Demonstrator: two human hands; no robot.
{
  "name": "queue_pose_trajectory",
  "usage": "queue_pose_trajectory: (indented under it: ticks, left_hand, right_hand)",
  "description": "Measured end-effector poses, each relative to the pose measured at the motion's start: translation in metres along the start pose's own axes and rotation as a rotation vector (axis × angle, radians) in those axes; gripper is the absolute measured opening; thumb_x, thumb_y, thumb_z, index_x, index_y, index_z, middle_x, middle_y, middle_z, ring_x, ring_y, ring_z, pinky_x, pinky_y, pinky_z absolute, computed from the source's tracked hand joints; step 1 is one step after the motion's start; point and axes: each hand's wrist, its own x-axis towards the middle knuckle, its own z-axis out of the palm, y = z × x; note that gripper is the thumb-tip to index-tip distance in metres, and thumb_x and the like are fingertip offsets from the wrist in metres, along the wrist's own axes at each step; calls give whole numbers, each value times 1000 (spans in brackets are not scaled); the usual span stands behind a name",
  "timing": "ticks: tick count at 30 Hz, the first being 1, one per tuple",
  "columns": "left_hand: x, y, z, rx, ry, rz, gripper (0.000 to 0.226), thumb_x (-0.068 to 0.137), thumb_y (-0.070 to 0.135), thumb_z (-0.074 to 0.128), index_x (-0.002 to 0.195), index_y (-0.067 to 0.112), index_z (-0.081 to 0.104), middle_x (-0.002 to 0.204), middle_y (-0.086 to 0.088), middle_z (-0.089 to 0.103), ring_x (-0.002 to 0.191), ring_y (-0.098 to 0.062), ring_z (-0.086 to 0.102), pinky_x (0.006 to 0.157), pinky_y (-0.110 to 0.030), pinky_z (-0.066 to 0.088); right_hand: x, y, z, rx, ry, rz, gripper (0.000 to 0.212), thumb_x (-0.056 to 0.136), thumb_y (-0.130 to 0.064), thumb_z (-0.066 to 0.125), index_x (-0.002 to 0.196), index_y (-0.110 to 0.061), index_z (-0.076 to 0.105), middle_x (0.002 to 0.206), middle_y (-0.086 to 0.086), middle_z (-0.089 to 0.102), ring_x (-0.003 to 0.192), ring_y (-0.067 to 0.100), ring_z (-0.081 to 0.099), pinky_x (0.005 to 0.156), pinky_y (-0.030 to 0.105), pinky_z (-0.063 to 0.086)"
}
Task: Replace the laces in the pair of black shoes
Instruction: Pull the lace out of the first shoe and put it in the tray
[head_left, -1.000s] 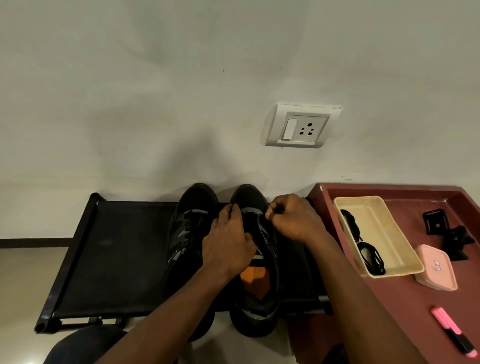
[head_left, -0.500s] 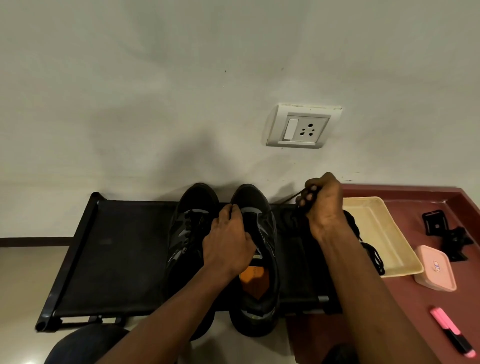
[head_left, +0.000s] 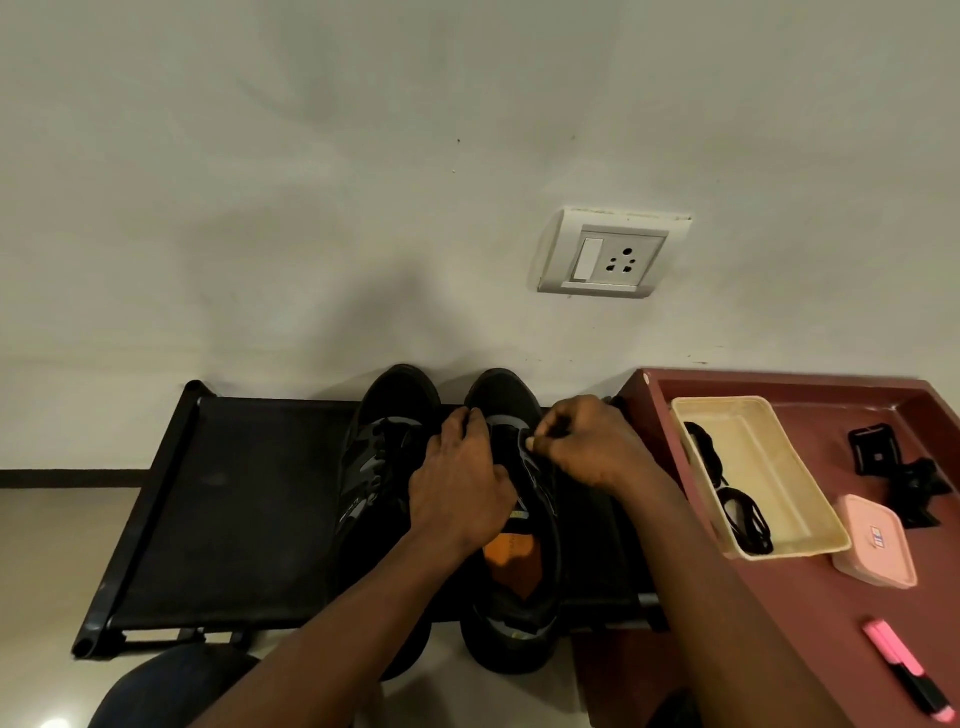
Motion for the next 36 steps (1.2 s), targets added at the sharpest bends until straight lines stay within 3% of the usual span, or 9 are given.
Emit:
queue_pose_trajectory:
  ticks: [5,8,13,19,22,26,28,31,36]
  left_hand:
    - [0,-1,1,7,-5,-1,73,100,25,55,163,16,18,170,-5,15,152,-30,27,112,-47,42]
    - [0,-1,1,16,3,0,72,101,24,54,163,15,18,170,-5,15,152,-30,27,112,-47,42]
    - [0,0,1,24,5,-2,71,101,23,53,163,15,19,170,-4,15,151,-29,28,111,-46,43]
    - [0,0,2,20,10,1,71,100,20,51,163,14,18,170,-5,14,150,-30,29,109,-45,45]
    - [0,-1,2,19,16,-2,71,100,20,51,163,14,19,170,-5,15,150,-30,30,108,-45,45]
    - [1,-1,3,13,16,-2,71,100,20,51,163,15,20,170,-5,15,151,-30,29,109,-46,45]
    - [1,-2,3,14,18,1,71,100,21,52,163,15,20,170,-5,16,151,-29,28,109,-45,44]
    - [2,-2,3,13,12,2,72,99,21,52,163,15,20,170,-5,15,152,-30,27,110,-47,44]
    - [2,-1,4,11,4,-1,73,99,22,54,163,15,20,170,-5,15,152,-30,27,109,-48,44]
  right_hand:
    - [0,-3,0,38,69,7,7,95,-26,72,90,-25,76,91,-4,73,89,11,68,88,37,57]
    - [1,-8,-4,348,146,149,22,95,-22,59,80,-9,70,82,10,69,78,25,65,77,40,55]
    - [-2,-11,-7,912,174,334,29,91,-29,41,64,-20,42,51,-4,40,47,14,38,54,29,35]
    - [-2,-8,-15,1399,275,276,36,83,-25,38,47,-25,36,49,-4,30,42,17,28,55,29,27]
    - [-1,-7,-19,1484,389,282,35,85,-26,44,50,-21,41,45,-4,34,37,15,31,54,27,31]
    - [3,0,-22,1084,382,254,26,94,-28,71,77,-12,58,63,10,58,46,17,51,60,34,52]
    - [5,4,-20,718,337,153,30,91,-23,78,70,-13,58,74,18,69,51,20,56,62,37,53]
    - [3,4,-13,210,251,36,39,84,-29,85,62,-18,54,58,-1,66,54,17,60,57,34,50]
    - [2,-6,4,80,157,-3,44,80,-24,90,63,-21,49,62,1,62,57,14,58,62,36,54]
